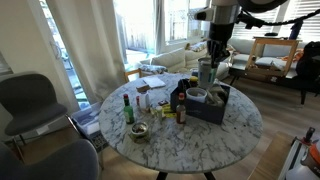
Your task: Take a cup out of the box
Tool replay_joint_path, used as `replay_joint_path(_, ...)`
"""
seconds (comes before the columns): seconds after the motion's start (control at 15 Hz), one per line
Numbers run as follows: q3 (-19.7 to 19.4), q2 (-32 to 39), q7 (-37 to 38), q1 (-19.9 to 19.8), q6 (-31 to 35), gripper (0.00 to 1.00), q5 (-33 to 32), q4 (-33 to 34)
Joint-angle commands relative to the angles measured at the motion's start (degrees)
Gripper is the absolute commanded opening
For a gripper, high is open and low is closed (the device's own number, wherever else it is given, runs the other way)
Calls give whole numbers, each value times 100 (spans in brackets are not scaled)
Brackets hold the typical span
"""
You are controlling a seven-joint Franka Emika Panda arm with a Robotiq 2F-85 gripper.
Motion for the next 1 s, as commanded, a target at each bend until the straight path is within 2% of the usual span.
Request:
replay_joint_path(0.0,-41,-392,-426,743,-207,1,316,-285)
replay_joint_path(0.2,90,-28,-272,1084,367,1,411,-610)
replay_joint_path(0.33,117,317,-198,1160,973,1,404,-865)
replay_joint_path(0.6,277,1347,-1,982,2186,1,104,-1053)
replay_joint_path(0.93,513,2467,395,769,3318,1,-255,-770)
